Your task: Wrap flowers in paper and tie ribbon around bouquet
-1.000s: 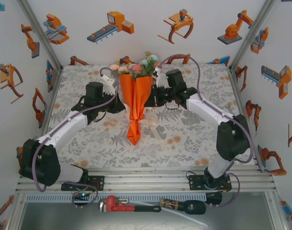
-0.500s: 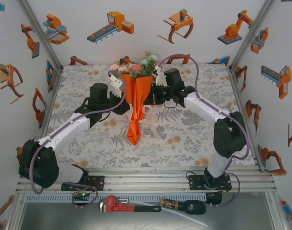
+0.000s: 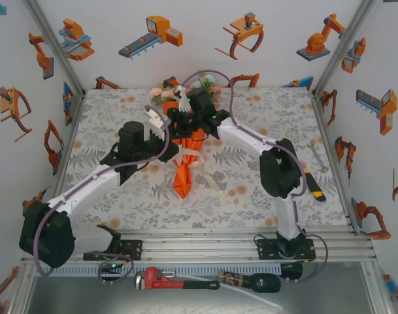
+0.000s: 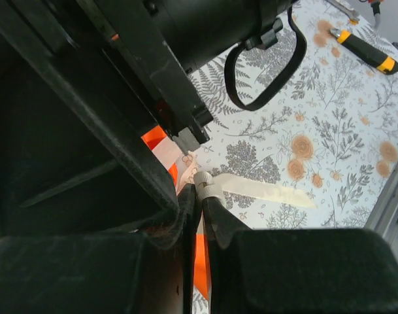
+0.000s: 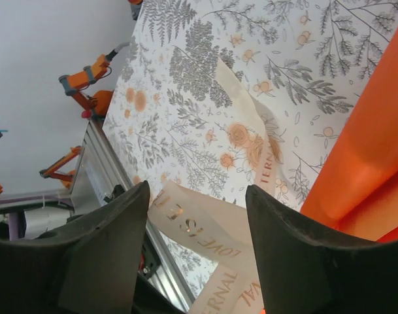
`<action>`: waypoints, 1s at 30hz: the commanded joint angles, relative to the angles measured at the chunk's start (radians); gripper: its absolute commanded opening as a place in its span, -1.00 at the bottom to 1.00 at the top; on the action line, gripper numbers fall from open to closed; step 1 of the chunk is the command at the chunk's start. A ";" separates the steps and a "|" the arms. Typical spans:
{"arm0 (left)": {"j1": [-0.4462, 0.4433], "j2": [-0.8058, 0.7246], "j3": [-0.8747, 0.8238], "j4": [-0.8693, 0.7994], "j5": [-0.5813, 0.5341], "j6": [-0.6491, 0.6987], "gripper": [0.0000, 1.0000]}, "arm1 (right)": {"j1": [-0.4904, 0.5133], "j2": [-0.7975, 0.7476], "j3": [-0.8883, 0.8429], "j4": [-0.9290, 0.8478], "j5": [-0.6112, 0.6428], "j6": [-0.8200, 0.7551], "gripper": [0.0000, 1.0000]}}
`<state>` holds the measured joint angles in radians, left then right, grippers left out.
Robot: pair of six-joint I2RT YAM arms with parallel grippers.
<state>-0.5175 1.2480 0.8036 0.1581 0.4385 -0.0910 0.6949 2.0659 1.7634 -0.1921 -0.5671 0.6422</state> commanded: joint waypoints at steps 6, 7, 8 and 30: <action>-0.005 0.025 0.030 0.023 -0.005 0.008 -0.72 | -0.109 -0.137 -0.101 0.028 -0.018 0.038 0.01; -0.005 0.028 0.035 0.016 -0.006 0.008 -0.72 | -0.107 -0.140 -0.117 0.035 -0.023 0.032 -0.07; -0.005 0.032 0.039 0.011 -0.006 0.009 -0.72 | -0.095 -0.131 -0.123 0.041 -0.050 0.023 -0.11; -0.007 -0.038 -0.034 0.058 0.000 0.042 -0.72 | 0.040 0.388 0.891 -1.008 0.059 -0.363 -0.20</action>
<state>-0.5232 1.2682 0.8005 0.1730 0.4599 -0.0837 0.7288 2.4283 2.5900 -1.0065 -0.5564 0.3264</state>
